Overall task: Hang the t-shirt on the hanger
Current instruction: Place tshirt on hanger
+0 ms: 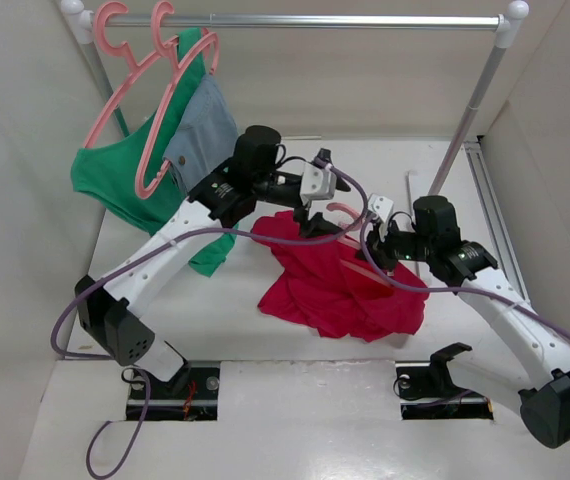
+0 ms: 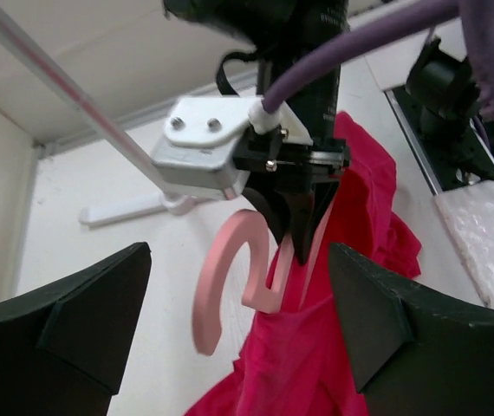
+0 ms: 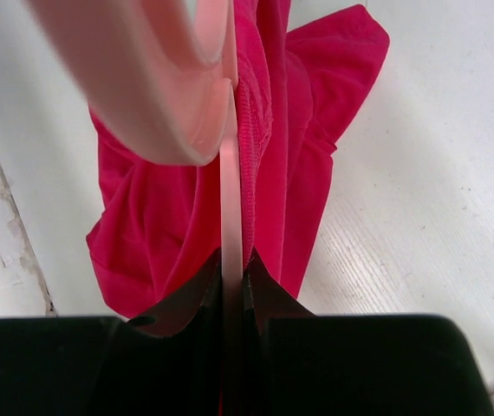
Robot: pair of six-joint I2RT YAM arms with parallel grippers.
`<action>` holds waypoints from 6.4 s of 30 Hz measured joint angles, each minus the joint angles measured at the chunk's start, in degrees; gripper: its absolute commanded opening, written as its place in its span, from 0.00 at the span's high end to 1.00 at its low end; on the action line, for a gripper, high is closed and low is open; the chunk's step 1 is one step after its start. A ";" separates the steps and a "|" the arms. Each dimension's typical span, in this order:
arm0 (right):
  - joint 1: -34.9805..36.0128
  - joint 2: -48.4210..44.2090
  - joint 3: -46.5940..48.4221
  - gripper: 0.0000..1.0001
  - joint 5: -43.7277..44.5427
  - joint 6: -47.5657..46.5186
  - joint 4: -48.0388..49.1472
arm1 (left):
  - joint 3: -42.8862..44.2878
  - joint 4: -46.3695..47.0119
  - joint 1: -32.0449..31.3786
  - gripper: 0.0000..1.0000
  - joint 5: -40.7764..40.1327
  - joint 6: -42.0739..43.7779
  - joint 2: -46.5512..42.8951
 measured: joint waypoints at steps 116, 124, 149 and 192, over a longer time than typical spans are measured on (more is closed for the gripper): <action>-2.49 3.43 17.62 0.33 3.96 -5.95 -16.41 | -5.33 -5.51 5.73 1.00 3.37 -3.19 0.42; 5.86 10.21 14.16 0.38 4.70 -5.99 -9.31 | -4.59 -5.88 5.73 1.00 4.15 -2.73 0.33; -1.40 0.79 11.34 1.00 6.27 -4.07 -8.85 | -8.57 1.92 9.55 0.00 -11.52 -8.00 -5.55; -8.09 -5.62 32.94 1.00 8.22 -11.58 -40.30 | -27.78 -0.13 15.63 1.00 -24.70 8.31 -6.51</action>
